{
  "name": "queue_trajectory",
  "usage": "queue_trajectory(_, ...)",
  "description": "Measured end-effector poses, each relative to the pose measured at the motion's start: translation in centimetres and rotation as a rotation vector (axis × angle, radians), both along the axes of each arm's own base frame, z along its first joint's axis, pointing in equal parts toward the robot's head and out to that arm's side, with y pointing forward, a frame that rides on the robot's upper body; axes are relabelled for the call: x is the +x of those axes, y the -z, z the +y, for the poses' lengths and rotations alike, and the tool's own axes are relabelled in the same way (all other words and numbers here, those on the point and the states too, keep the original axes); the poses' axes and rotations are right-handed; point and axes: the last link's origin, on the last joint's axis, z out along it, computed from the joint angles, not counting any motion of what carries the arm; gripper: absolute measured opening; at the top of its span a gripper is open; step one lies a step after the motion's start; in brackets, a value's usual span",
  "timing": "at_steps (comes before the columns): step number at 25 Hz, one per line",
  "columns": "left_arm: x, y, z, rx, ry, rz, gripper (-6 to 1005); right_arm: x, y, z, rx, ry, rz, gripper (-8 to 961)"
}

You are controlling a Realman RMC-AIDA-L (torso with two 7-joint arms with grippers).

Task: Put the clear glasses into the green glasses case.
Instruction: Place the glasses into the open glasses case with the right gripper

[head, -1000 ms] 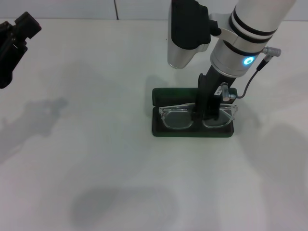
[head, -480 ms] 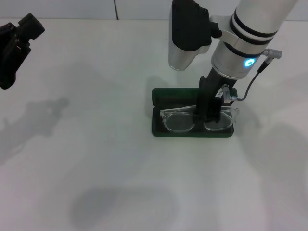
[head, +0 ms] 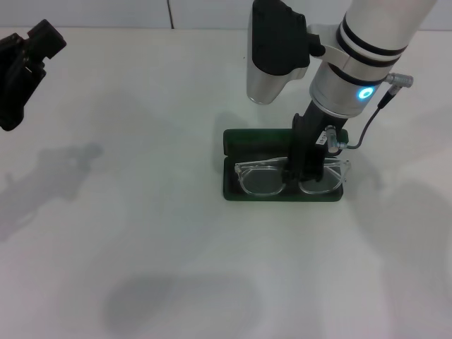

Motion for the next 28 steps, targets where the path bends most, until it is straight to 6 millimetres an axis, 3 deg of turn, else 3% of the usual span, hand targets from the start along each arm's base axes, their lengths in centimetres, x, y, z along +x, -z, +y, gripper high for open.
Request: queue_trajectory(28,-0.02,0.07,-0.02,0.001,-0.001,-0.001,51,0.07,-0.02,0.13,0.009,0.001,0.005,113)
